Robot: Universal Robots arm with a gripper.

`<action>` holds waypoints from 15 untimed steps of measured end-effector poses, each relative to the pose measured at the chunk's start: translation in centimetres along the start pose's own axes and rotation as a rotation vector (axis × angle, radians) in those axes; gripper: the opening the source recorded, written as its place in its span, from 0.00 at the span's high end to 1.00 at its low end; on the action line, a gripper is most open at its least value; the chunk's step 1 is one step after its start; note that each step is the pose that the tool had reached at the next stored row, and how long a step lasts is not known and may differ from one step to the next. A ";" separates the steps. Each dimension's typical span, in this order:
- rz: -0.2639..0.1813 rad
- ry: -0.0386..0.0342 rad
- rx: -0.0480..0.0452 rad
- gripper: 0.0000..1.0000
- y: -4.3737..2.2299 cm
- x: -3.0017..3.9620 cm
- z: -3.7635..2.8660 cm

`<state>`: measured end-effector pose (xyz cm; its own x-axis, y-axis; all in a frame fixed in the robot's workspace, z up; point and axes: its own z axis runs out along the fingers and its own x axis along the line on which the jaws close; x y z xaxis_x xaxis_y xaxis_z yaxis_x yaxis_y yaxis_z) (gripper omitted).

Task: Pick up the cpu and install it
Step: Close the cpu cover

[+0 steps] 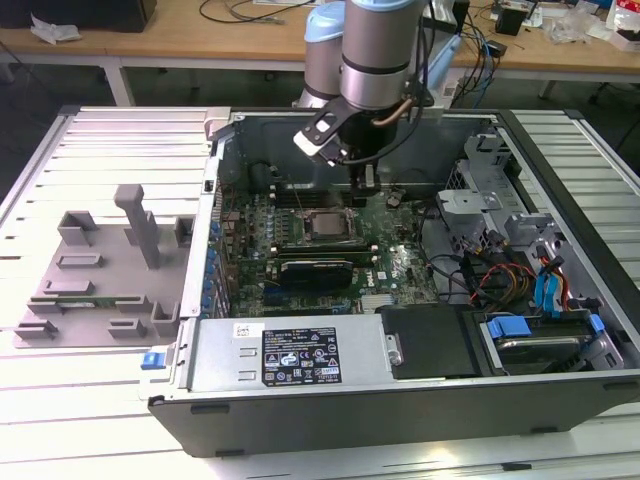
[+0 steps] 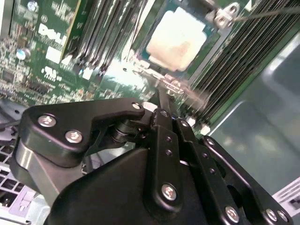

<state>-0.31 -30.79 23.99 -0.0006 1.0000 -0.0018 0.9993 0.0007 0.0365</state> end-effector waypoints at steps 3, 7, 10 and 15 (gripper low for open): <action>0.000 0.0001 -0.0003 0.89 -0.31 0.02 -0.01; 0.000 -0.0001 0.0393 0.89 -0.28 0.02 0.01; 0.000 0.0001 0.0396 0.89 -0.34 0.02 0.06; 0.000 0.0001 0.0398 0.89 -2.03 -0.46 0.82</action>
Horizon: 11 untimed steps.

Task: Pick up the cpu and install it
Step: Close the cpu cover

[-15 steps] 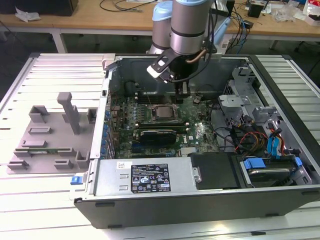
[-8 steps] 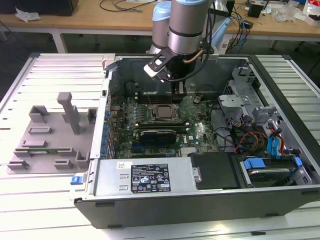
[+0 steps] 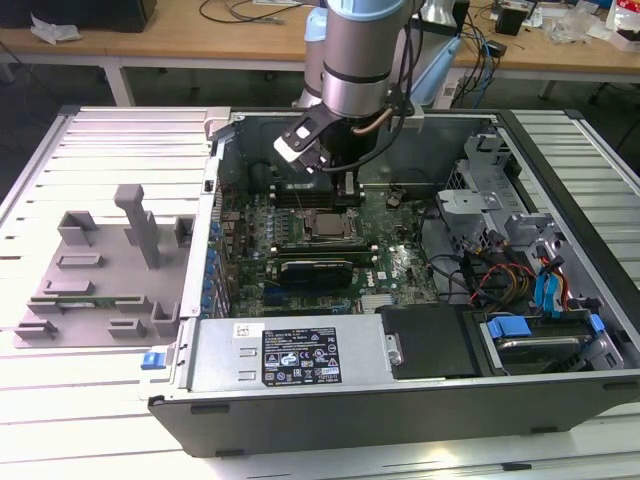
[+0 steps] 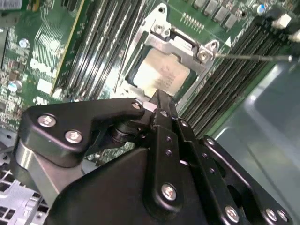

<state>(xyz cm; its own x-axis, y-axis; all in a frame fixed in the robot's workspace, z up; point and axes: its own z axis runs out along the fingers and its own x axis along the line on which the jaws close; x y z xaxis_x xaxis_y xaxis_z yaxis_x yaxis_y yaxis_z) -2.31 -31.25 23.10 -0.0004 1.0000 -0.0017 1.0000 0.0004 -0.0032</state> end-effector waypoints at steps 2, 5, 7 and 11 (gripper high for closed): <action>0.000 -0.0001 0.0000 0.89 -0.81 -0.02 0.43; 0.000 -0.0003 0.0002 0.89 -0.91 -0.04 0.65; 0.000 -0.0001 0.0000 0.89 -0.90 -0.04 0.73; 0.000 -0.0001 0.0001 0.89 -0.90 -0.04 0.81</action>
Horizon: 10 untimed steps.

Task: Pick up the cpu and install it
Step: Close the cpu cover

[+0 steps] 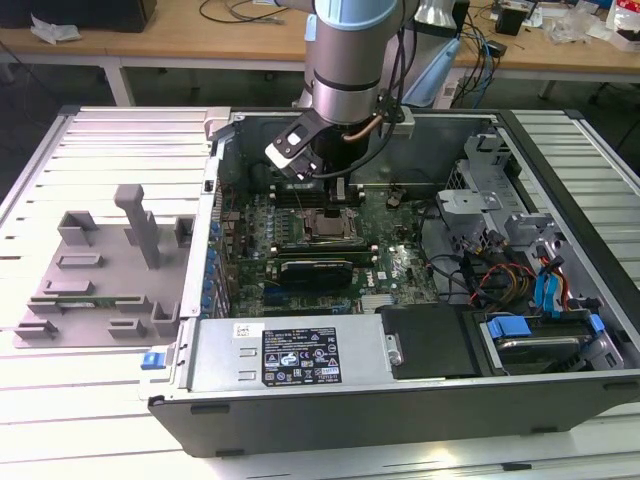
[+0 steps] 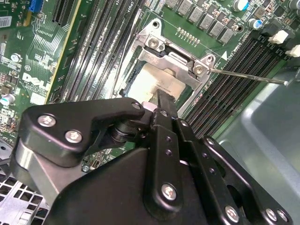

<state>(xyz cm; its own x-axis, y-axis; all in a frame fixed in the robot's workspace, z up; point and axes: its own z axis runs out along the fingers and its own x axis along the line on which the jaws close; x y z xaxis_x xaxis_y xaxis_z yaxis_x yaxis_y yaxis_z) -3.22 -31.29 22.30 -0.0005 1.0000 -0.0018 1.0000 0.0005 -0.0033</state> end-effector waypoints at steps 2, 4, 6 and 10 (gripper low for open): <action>0.000 0.0000 -0.0001 0.89 0.00 0.00 0.01; 0.000 0.0000 -0.0001 0.89 0.00 0.00 0.02; 0.000 -0.0001 -0.0001 0.89 0.00 0.00 0.04; -0.020 0.0000 -0.0001 0.89 0.00 0.00 0.05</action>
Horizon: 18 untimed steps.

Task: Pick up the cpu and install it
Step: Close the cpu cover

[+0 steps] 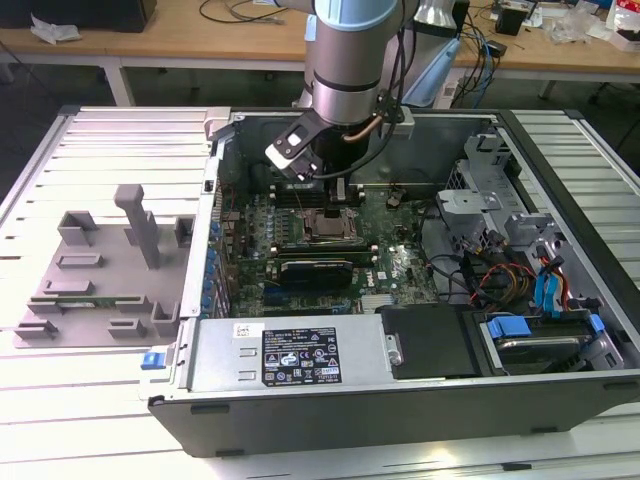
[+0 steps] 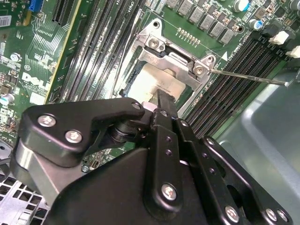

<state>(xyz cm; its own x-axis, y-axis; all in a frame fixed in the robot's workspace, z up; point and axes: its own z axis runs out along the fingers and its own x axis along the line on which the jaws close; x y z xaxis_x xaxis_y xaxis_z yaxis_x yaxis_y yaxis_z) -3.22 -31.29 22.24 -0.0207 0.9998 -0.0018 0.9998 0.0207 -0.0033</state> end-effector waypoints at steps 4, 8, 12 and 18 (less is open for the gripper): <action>-0.107 -0.0004 -0.0002 0.89 0.00 0.00 0.01; -0.278 -0.0010 -0.0005 0.89 0.00 0.00 0.03; -0.367 -0.0013 -0.0007 0.89 0.00 0.00 0.05; -0.530 -0.0017 -0.0010 0.89 0.00 0.00 0.09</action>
<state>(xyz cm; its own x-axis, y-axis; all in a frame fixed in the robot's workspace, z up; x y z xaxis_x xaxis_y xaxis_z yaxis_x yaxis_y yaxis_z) -3.22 -31.29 22.15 -0.5231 0.8523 -0.0018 0.8523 0.5231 -0.0032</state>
